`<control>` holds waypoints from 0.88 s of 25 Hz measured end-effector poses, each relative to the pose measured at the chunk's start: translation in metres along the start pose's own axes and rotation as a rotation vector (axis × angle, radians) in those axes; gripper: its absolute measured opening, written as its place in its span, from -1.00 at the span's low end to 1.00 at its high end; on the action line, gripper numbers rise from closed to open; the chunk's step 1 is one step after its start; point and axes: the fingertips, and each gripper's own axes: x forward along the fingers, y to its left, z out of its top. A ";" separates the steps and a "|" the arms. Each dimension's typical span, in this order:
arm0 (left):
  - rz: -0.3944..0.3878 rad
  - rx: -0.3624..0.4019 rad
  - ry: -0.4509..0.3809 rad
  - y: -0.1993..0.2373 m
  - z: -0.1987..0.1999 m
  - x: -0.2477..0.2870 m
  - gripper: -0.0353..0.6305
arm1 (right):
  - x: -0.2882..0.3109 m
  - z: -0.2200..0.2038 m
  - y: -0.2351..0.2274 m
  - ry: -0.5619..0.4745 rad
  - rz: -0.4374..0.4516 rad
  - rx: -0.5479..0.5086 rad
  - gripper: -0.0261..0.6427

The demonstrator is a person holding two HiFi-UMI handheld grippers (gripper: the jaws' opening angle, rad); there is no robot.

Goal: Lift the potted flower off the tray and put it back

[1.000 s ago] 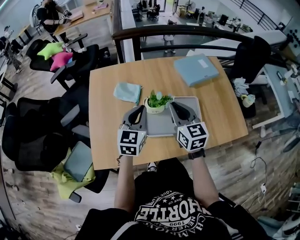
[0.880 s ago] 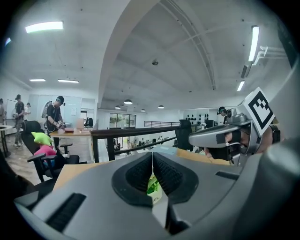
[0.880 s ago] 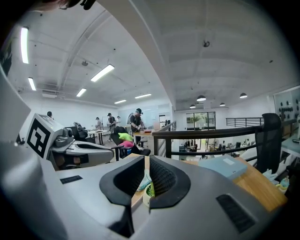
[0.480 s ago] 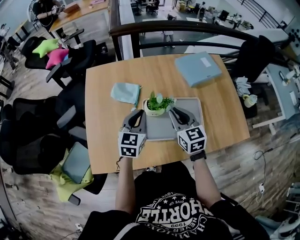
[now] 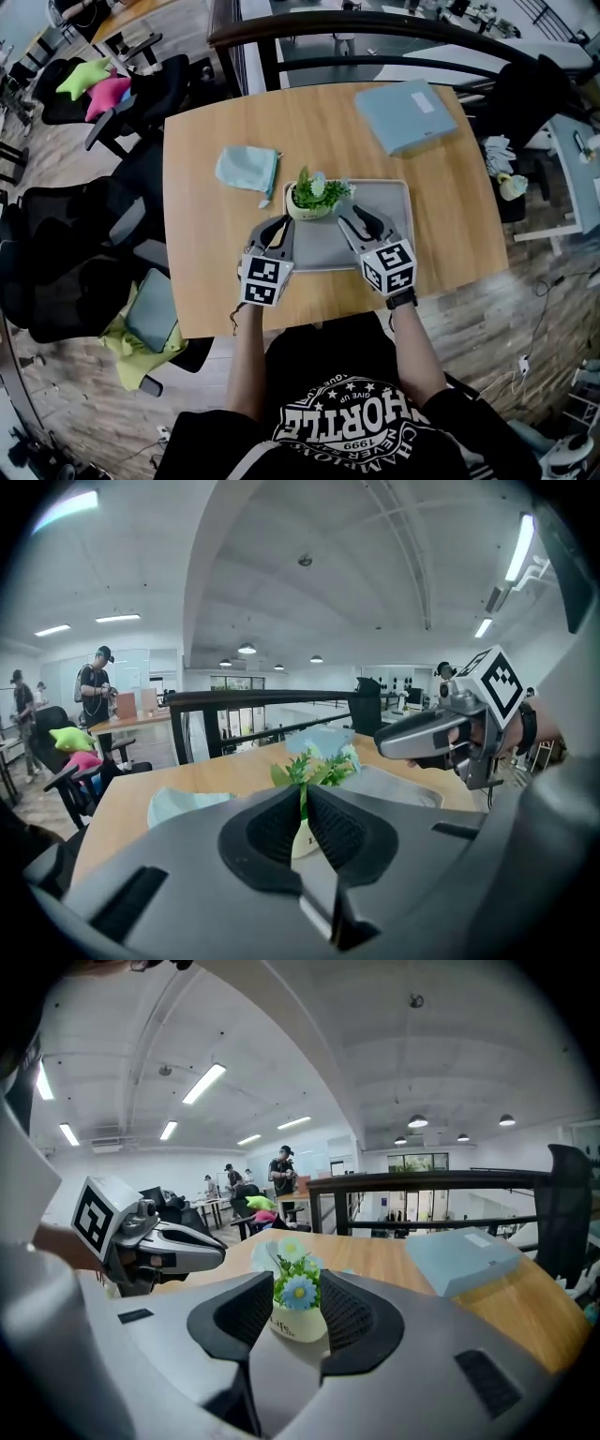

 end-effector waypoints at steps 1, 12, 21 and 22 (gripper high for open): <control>-0.006 0.007 0.015 -0.001 -0.005 0.003 -0.83 | 0.002 -0.006 -0.003 0.010 0.004 0.004 -0.44; -0.069 0.050 0.116 0.011 -0.043 0.029 -0.57 | 0.032 -0.058 -0.020 0.112 0.069 -0.021 -0.20; -0.170 0.054 0.156 0.008 -0.063 0.059 -0.16 | 0.058 -0.063 -0.023 0.116 0.178 -0.011 -0.08; -0.184 0.058 0.158 0.007 -0.066 0.063 -0.09 | 0.061 -0.064 -0.023 0.116 0.191 -0.018 -0.05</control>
